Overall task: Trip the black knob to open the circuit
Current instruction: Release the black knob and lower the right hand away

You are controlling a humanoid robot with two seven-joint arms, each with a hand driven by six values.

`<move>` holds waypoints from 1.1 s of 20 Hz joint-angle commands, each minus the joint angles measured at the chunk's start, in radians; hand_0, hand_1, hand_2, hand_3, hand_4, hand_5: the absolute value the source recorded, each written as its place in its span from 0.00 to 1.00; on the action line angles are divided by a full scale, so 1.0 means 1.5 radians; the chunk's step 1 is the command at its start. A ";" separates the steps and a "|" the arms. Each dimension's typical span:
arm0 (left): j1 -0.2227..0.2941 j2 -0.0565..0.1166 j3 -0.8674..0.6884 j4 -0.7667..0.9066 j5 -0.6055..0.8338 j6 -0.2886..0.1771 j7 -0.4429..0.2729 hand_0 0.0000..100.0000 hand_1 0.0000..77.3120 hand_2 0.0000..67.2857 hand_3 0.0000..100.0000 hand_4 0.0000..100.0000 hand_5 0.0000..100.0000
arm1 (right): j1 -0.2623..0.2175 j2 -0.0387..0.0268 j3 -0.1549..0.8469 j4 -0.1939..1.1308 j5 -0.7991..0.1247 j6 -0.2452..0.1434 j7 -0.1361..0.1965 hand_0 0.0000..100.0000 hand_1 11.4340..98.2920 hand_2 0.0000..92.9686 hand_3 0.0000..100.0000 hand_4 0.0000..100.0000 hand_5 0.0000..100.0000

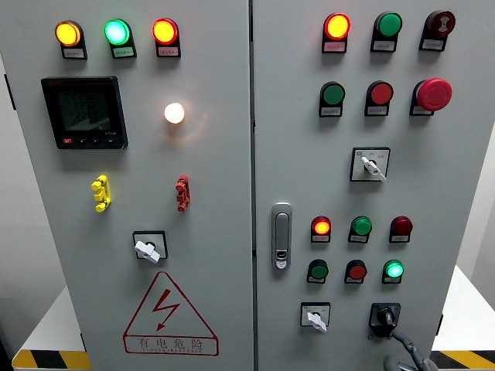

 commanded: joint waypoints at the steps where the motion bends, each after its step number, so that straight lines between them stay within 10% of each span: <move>1: 0.000 0.000 0.001 -0.001 0.000 0.000 0.000 0.00 0.04 0.19 0.21 0.07 0.02 | -0.007 -0.0015 -0.001 0.006 0.000 -0.006 0.001 0.83 0.45 0.07 0.87 0.91 1.00; 10: 0.000 0.000 0.000 0.000 0.000 0.000 0.000 0.00 0.04 0.19 0.21 0.07 0.02 | -0.064 -0.0026 -0.001 0.075 -0.001 -0.011 0.001 0.84 0.42 0.06 0.74 0.75 1.00; 22: 0.000 0.000 0.001 -0.001 0.000 0.000 0.000 0.00 0.04 0.19 0.21 0.07 0.02 | -0.165 0.0056 -0.003 0.153 -0.018 -0.010 0.004 0.85 0.43 0.10 0.40 0.35 0.59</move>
